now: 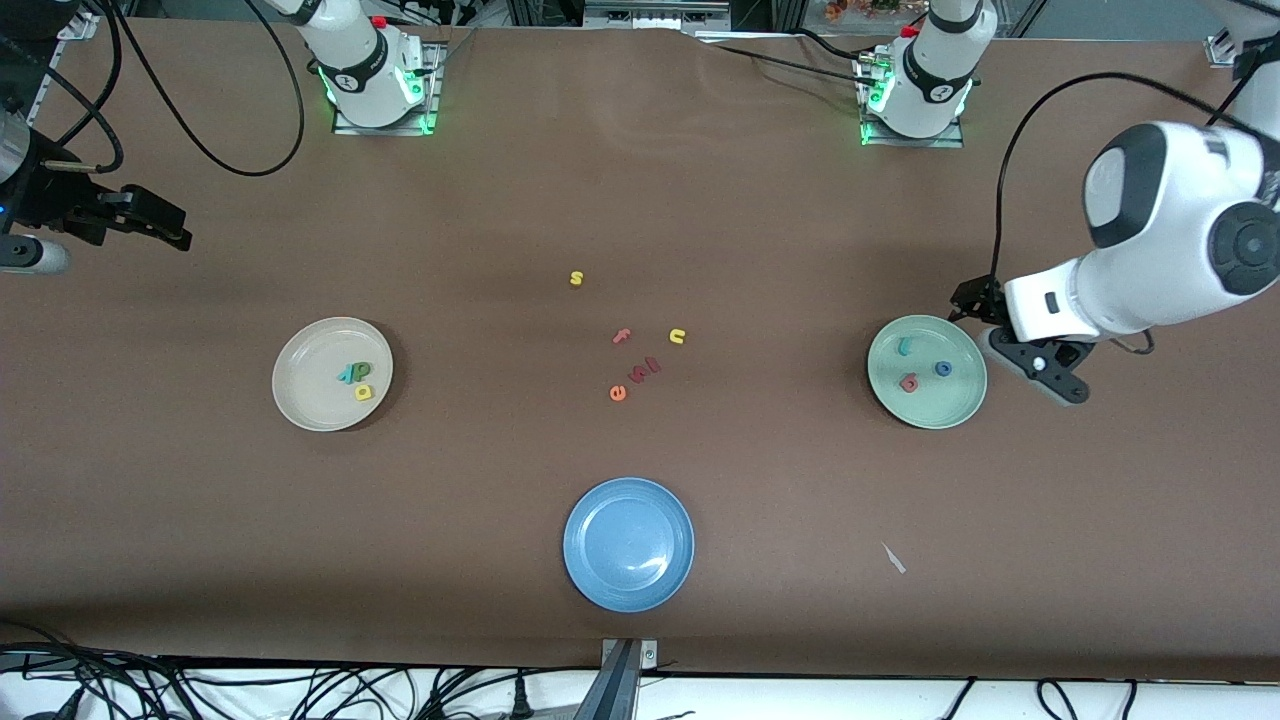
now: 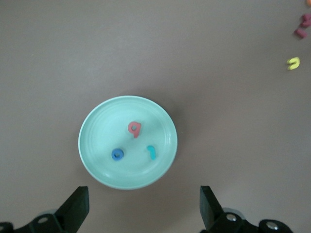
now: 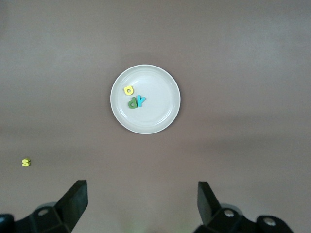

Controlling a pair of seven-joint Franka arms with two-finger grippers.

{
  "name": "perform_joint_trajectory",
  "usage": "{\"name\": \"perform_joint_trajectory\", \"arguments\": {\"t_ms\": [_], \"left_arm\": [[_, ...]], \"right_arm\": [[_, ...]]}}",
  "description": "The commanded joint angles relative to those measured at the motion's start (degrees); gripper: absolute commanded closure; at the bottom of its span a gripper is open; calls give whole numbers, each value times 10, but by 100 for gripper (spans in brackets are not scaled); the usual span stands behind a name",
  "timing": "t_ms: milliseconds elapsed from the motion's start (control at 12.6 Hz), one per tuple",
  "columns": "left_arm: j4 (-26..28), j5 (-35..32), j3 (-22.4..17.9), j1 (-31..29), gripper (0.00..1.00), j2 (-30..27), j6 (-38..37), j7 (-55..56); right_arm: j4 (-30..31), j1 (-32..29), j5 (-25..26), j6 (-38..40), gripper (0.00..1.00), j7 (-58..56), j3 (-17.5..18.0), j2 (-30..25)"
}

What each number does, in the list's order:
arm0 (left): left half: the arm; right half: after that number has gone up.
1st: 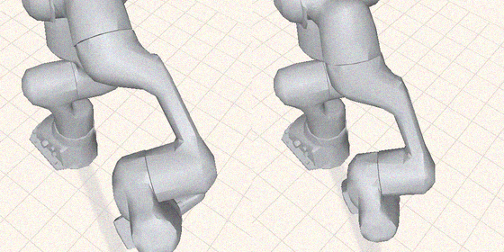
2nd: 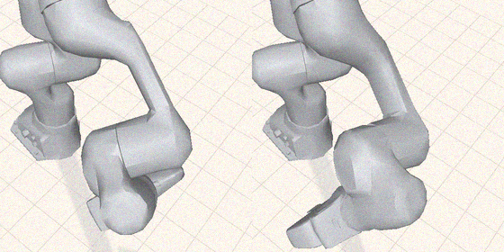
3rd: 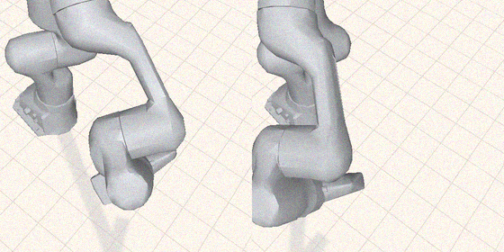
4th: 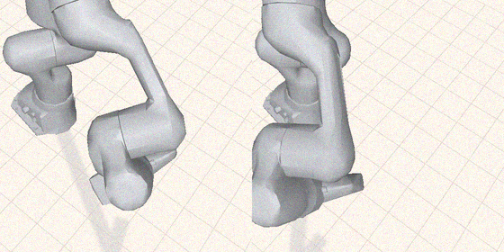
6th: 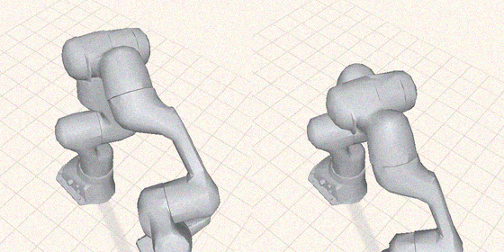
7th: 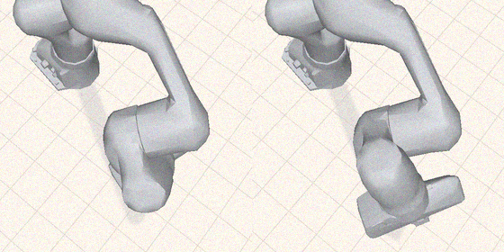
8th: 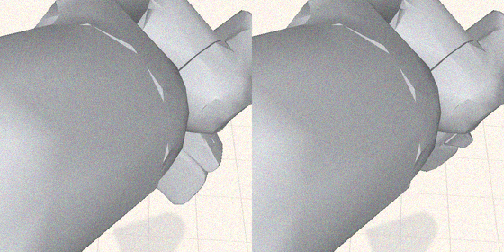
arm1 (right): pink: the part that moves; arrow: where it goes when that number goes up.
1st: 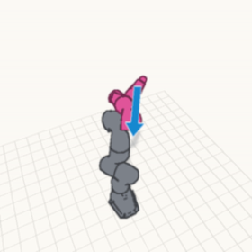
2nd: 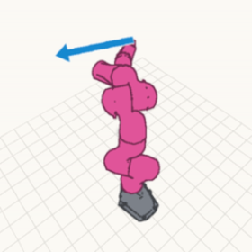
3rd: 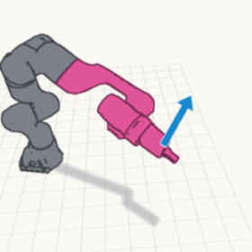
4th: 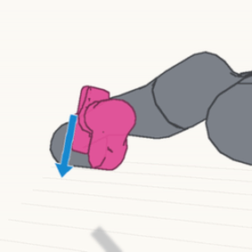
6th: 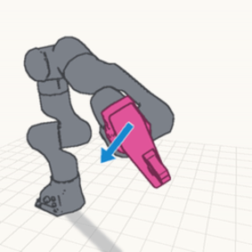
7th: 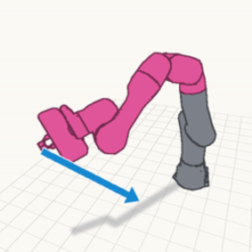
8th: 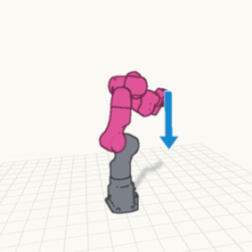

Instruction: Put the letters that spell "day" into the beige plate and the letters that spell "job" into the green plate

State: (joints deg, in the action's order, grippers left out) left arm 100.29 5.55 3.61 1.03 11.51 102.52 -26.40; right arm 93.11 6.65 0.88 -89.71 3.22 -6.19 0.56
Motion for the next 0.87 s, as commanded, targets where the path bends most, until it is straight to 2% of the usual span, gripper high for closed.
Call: {"name": "perform_joint_trajectory", "arguments": {"t_ms": [0, 317, 556, 635, 794], "left_arm": [[-28, -6, 2, 1, 0, -25, -44, 96], [-28, -18, 17, 2, 0, -65, -60, 257], [-38, -58, 18, 1, 0, -85, -85, 298], [-38, -56, 9, 0, 0, -94, -85, 299], [-39, -47, -48, 0, 0, -111, -78, 290]], "right_arm": [[-4, -1, 8, -1, 0, -7, 6, 6], [-3, 1, 9, 4, 0, -7, 7, 6], [-2, -2, 7, 6, 0, -8, 3, 6], [-1, -2, 5, 7, 0, -8, 3, 6], [-1, -3, 4, 8, 0, -6, 3, 6]]}}
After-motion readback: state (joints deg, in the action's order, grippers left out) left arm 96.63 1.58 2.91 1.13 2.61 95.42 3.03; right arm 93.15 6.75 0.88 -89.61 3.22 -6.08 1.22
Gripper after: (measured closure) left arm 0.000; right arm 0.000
